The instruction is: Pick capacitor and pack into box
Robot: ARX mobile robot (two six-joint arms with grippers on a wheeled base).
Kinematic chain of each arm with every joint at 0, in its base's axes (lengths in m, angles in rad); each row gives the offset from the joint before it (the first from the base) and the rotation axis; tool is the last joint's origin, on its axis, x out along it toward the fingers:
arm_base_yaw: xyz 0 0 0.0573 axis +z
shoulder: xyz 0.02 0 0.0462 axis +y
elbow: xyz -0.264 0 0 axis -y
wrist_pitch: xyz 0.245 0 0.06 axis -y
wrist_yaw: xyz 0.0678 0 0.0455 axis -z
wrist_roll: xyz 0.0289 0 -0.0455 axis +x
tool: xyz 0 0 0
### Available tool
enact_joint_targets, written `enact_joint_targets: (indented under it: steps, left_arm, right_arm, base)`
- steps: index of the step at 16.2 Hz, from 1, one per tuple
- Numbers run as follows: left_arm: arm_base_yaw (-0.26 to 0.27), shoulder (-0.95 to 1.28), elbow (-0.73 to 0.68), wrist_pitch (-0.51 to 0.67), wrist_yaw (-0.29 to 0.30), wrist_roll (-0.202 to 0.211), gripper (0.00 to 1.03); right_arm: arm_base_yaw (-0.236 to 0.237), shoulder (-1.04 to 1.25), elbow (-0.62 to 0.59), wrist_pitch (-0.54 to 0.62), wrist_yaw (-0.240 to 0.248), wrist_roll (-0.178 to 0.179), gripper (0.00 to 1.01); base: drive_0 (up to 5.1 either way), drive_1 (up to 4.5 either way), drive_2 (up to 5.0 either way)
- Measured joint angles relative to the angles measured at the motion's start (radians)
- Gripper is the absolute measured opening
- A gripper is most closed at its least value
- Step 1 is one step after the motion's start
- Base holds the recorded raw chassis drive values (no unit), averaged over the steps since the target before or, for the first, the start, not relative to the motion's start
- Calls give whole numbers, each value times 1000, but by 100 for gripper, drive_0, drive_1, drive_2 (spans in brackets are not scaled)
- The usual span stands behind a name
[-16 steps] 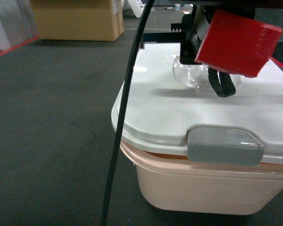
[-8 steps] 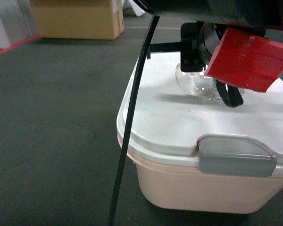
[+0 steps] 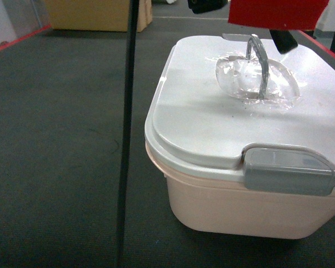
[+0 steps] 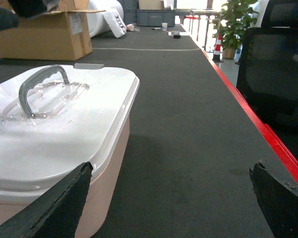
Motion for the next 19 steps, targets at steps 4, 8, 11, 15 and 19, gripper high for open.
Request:
enact_joint_targets:
  steps: [4,8,11,15,19]
  left_arm:
    - [92,-72,-138,343,6,209,98]
    - [233,-297,-488,721,102,486,98]
    - [302,-410,-665,759,121,516,98]
    - [354,-493,-815,730,104,505,98]
    - [377,-620,-945,496,129,405,90]
  right_arm:
    - [0,0,0,0,0,0,98]
    - [0,0,0,0,0,0,98]
    - [0,0,0,0,0,0,98]
    - [0,0,0,0,0,0,98]
    - [0,0,0,0,-1,0,98]
  base:
    - [0,0,0]
    - [0,0,0]
    - [0,0,0]
    - [0,0,0]
    - [0,0,0]
